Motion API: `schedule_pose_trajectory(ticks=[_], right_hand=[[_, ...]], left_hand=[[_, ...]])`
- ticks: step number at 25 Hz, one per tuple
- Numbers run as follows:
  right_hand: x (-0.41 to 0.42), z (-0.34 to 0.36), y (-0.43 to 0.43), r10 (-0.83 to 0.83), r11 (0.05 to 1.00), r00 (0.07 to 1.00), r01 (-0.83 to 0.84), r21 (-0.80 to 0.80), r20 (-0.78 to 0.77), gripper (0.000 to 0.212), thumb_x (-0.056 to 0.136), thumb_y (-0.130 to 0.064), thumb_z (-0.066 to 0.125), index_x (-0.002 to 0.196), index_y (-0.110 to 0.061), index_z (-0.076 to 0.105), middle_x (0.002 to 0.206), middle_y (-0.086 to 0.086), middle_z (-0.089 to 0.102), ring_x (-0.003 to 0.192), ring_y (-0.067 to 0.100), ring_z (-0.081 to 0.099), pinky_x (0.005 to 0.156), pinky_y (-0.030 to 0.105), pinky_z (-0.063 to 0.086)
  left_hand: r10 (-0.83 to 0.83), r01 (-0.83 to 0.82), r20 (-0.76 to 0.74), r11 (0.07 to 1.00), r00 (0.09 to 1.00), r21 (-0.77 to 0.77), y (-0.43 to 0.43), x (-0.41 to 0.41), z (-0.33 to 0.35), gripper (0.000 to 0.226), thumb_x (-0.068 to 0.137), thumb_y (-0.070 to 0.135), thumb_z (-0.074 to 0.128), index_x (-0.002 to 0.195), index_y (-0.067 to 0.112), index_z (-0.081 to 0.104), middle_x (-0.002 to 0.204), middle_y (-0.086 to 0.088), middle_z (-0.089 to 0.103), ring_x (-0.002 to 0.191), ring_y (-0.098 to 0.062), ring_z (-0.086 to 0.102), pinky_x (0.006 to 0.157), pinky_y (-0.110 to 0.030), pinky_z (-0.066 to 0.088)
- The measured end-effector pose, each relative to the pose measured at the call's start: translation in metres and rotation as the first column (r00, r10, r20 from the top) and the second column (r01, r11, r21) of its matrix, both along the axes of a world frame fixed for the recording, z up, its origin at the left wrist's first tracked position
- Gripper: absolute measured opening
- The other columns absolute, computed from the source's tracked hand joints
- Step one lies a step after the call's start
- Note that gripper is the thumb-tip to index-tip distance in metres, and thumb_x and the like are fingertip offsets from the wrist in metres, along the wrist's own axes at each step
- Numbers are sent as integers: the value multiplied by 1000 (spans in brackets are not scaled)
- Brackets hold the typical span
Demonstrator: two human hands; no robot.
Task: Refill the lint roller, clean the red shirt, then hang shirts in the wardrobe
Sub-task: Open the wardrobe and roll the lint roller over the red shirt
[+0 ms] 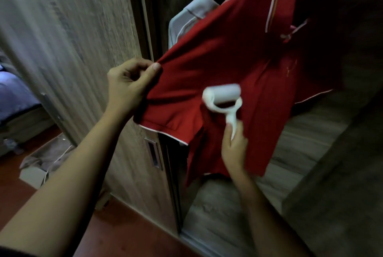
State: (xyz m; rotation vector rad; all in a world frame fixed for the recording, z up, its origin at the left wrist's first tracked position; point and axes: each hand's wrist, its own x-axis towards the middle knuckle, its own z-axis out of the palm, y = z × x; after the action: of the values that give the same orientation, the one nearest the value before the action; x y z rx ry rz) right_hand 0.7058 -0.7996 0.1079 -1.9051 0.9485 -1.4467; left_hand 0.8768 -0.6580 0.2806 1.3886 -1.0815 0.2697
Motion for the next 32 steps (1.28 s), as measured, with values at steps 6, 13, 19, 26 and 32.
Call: schedule_pose_trajectory(ticks=[6, 13, 19, 26, 32], right_hand=[[-37, -143, 32, 214, 854, 894, 24, 520, -394, 89, 72, -77, 24, 118, -9, 59, 102, 20, 70, 91, 33, 66, 76, 36, 50], [-34, 39, -8, -56, 992, 998, 51, 114, 41, 24, 94, -20, 46, 89, -1, 59, 59, 6, 56, 53, 5, 54, 50, 22, 31], [-19, 107, -5, -68, 998, 976, 65, 19, 208, 29, 96, -23, 39, 93, 0, 56, 59, -9, 45, 51, 0, 47, 48, 16, 28], [-15, 18, 14, 58, 955, 997, -43, 294, -44, 28, 97, -21, 41, 95, -2, 61, 71, 9, 62, 66, 26, 56, 61, 31, 34], [-55, 90, -133, -282, 916, 946, 217, 337, 159, 54, 92, -45, 31, 102, -3, 64, 86, 14, 63, 78, 24, 53, 80, 41, 46]], left_hand=[[-2, 2, -1, 1000, 1000, 0, 0, 2, 0, 13, 83, 22, 68, 76, 32, 64, 55, 13, 58, 56, -1, 48, 55, -16, 40], [-24, 23, -13, 999, 1000, -34, 0, 2, -1, 13, 83, 28, 68, 72, 36, 66, 57, 21, 61, 57, 1, 50, 56, -18, 41], [-45, 44, -31, 999, 999, -29, 1, 4, -1, 13, 82, 30, 68, 70, 37, 68, 56, 20, 61, 55, 4, 50, 56, -17, 41], [-69, 68, -7, 997, 998, -23, 3, 3, 0, 12, 82, 28, 69, 73, 36, 68, 57, 19, 63, 55, 4, 52, 55, -15, 42], [-75, 74, -21, 996, 997, -39, 1, 5, -3, 9, 81, 31, 69, 73, 36, 68, 58, 17, 63, 56, 0, 51, 55, -18, 41]])
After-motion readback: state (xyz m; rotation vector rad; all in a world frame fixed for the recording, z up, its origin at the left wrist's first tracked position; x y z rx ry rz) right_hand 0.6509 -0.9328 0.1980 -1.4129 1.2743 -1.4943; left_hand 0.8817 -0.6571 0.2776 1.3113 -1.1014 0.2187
